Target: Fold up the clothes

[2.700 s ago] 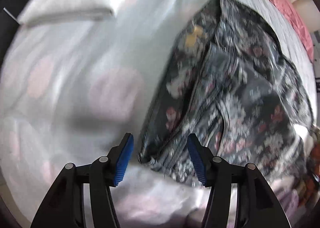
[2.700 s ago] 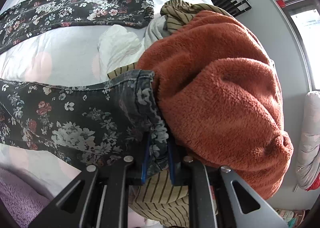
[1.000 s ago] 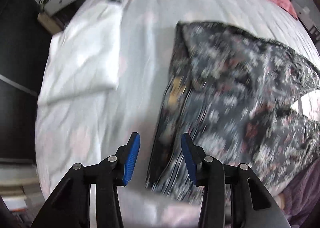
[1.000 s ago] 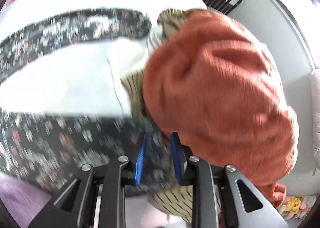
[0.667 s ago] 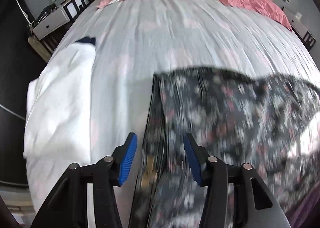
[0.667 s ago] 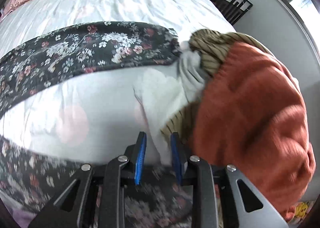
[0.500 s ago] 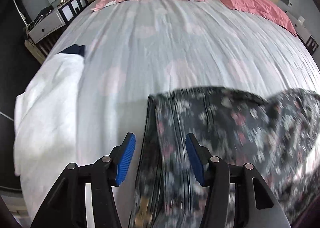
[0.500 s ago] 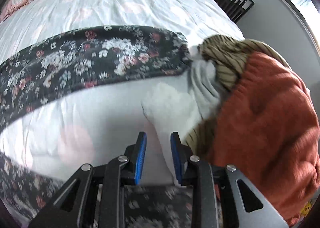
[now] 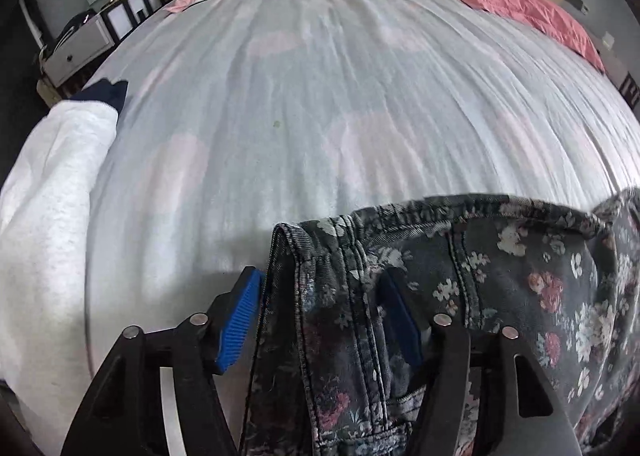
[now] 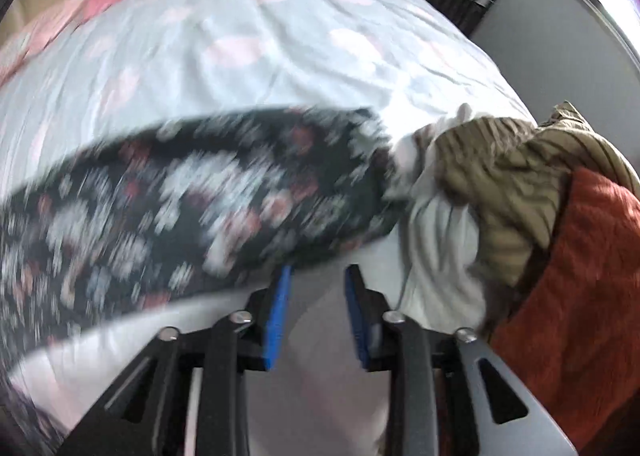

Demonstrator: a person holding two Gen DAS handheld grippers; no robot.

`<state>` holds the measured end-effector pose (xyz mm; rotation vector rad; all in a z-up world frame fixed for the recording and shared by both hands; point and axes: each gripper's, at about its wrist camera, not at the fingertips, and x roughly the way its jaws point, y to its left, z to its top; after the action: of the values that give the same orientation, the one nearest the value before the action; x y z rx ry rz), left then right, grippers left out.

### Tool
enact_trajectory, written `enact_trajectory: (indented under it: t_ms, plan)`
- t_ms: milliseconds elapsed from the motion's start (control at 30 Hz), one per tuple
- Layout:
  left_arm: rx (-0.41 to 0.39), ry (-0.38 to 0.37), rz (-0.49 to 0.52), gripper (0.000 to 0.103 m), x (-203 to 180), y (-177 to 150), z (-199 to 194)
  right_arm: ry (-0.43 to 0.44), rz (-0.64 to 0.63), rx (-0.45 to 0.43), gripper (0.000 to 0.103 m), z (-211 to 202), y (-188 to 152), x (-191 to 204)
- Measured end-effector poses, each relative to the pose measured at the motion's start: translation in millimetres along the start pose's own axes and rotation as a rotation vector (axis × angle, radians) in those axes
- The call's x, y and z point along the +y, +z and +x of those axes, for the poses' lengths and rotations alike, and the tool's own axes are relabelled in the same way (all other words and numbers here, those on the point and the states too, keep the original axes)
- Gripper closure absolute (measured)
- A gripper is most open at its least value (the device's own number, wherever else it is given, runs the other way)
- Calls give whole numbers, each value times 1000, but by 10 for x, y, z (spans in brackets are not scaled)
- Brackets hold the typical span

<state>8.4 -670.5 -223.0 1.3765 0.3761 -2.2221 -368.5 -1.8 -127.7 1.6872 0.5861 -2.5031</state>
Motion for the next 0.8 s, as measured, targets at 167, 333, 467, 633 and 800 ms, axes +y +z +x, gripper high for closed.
enact_trajectory:
  t_ms: [167,333,467,633,800]
  plan:
    - [-17,20,-24,29,-7,6,55,24,119,-27,62,190,353,-257]
    - [-25,35,11,45,-118,-14,0,16,152,-46,55,422,643,-404]
    - [-26,82,62,63,-234,-23,-37,9,121,-28,55,617,786,-395]
    - [-25,151,79,74,-302,-23,-89,26,78,-5,71,744,755,-275]
    - [-44,215,66,84,-323,5,-233,-79,-3,-50,89,488,658,-104]
